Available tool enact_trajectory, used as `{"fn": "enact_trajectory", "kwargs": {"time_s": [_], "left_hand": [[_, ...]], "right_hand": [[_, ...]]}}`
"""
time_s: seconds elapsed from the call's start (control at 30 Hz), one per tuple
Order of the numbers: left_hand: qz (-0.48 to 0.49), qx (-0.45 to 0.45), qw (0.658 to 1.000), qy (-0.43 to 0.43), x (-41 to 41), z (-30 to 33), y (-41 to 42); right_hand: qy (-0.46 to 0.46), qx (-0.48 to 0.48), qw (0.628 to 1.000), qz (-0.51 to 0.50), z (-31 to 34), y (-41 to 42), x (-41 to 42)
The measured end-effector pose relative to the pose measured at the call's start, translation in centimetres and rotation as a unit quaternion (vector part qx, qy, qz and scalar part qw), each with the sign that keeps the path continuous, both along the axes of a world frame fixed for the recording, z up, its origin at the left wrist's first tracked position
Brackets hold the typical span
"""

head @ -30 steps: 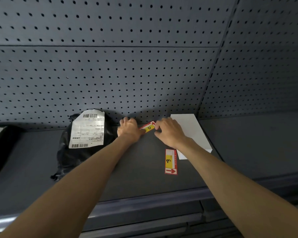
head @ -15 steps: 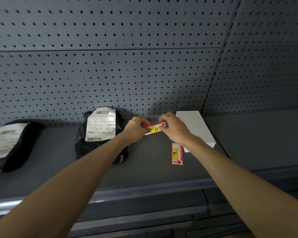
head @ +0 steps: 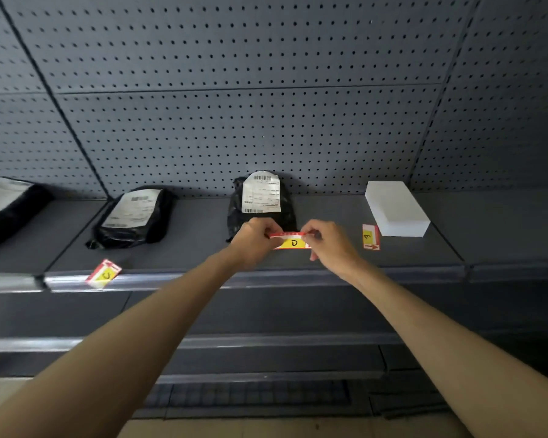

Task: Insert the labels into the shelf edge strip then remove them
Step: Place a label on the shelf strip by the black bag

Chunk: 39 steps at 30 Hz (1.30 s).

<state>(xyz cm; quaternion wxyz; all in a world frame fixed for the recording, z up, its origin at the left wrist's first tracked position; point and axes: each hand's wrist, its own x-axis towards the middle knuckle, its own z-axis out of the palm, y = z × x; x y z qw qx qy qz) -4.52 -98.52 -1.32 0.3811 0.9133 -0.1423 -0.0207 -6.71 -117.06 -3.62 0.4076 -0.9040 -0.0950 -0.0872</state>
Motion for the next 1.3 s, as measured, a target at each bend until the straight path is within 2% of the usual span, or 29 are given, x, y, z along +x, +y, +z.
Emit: {"fn": "enact_trajectory", "kwargs": {"time_s": [0.1,0.23,0.5,1.03,1.3], "left_hand": [[0.017,0.035,0.999,0.0,-2.5,-0.8,2.7],[0.032,0.112,0.992,-0.055,-4.9,-2.5,5.3],[0.014,0.261,0.952,-0.157,-7.2,-6.7,8.7],[0.015,0.251,0.947,-0.201,-7.5,-8.0,9.3],[0.022,0.237,0.954,-0.181,-7.4,-8.1,9.5]], "right_hand": [[-0.021,-0.023,0.999,0.007,-0.3,2.4,-1.6],[-0.051,-0.052,0.997,0.005,-0.8,4.3,-3.0],[-0.077,-0.071,0.995,-0.008,-1.1,6.0,-3.9],[-0.06,-0.074,0.995,-0.015,-2.7,8.8,-3.1],[-0.049,-0.191,0.98,0.03,-2.9,9.1,-2.8]]}}
